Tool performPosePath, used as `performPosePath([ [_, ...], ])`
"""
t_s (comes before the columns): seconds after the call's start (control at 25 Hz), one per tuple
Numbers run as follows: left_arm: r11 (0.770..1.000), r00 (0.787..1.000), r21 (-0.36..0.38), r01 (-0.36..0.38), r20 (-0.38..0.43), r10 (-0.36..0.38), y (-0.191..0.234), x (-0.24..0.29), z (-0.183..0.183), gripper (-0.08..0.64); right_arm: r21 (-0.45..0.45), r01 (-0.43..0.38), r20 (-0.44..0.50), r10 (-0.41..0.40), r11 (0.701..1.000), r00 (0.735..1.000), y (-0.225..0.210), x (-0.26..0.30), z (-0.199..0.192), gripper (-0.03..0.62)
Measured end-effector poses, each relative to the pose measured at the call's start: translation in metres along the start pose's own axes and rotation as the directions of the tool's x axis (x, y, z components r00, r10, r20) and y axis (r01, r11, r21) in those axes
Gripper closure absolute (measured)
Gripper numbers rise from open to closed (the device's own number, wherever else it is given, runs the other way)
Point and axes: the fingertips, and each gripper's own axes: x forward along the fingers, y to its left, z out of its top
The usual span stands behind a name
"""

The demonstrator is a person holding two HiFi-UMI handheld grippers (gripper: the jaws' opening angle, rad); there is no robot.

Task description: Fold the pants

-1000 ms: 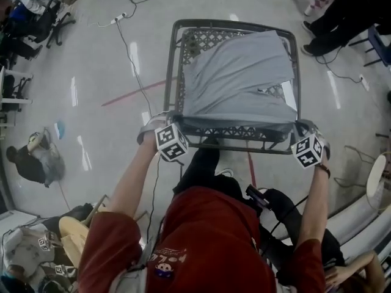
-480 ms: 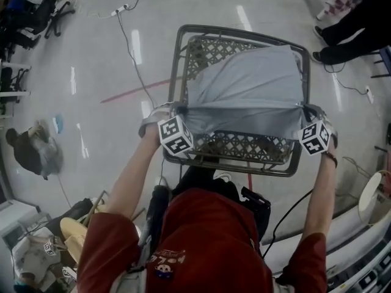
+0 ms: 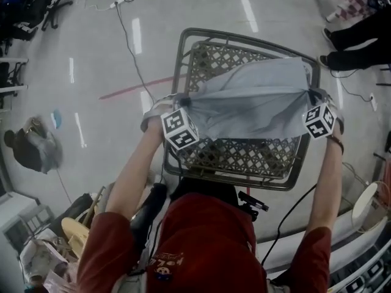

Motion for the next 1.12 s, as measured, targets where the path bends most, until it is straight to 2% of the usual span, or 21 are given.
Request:
performPosePath([
  [0.32, 0.998, 0.998, -0.039, 0.041, -0.047, -0.043, 0.016, 0.036, -0.009, 0.545, -0.068, -0.021, -0.04, 0.018, 0.997, 0.999, -0.034, 0.059, 0.029, 0.58],
  [0.64, 0.996, 0.998, -0.083, 0.04, -0.051, -0.045, 0.026, 0.061, -0.015, 0.54, -0.112, -0.031, -0.082, 0.022, 0.993, 0.996, -0.043, 0.112, 0.048, 0.58],
  [0.76, 0.994, 0.997, -0.104, 0.038, -0.056, -0.044, 0.026, 0.067, -0.017, 0.528, -0.108, -0.032, -0.098, 0.022, 0.994, 0.995, -0.039, 0.131, 0.048, 0.58],
  [1.0, 0.995, 0.997, -0.095, 0.019, -0.069, -0.026, 0.029, 0.078, -0.019, 0.478, -0.063, -0.038, -0.12, 0.031, 0.997, 0.992, -0.028, 0.152, 0.042, 0.558],
  [1.12, 0.995, 0.997, -0.101, 0.015, -0.069, -0.022, 0.032, 0.079, -0.02, 0.459, -0.043, -0.015, -0.118, 0.01, 0.999, 0.993, -0.028, 0.156, 0.043, 0.55],
])
